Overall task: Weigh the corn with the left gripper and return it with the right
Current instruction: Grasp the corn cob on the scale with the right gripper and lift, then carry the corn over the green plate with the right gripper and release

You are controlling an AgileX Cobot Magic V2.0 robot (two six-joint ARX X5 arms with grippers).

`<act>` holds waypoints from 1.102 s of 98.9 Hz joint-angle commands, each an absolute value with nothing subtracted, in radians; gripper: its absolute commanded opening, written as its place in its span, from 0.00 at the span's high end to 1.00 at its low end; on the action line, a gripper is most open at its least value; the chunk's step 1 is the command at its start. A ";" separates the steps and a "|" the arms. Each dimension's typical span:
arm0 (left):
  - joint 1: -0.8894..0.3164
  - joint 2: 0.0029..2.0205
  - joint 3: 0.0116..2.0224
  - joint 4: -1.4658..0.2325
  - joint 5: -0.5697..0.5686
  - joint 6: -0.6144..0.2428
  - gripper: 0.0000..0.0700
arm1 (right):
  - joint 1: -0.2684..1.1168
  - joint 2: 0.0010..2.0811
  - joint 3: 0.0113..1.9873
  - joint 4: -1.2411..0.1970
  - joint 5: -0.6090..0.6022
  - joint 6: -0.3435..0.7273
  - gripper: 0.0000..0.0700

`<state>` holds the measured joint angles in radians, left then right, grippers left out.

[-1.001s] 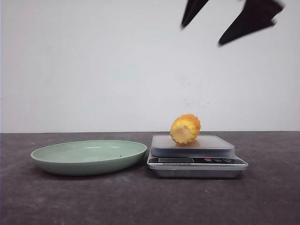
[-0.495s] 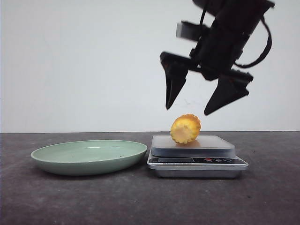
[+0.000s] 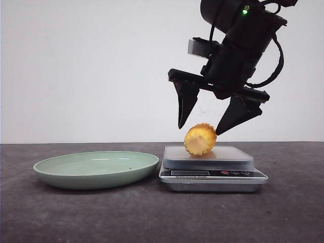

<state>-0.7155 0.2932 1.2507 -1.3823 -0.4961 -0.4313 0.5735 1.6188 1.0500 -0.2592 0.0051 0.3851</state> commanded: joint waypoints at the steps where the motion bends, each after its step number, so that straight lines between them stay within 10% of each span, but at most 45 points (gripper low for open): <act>1: -0.720 0.293 1.260 -1.369 -0.500 -0.432 0.44 | 0.578 1.644 1.069 -0.253 0.015 0.414 0.35; 21: -0.720 0.293 1.260 -1.369 -0.500 -0.432 0.44 | 0.579 1.648 1.069 -0.238 0.032 0.414 1.00; 109: -0.720 0.293 1.260 -1.369 -0.506 -0.439 0.44 | 0.809 1.728 1.366 -0.211 0.025 0.368 1.00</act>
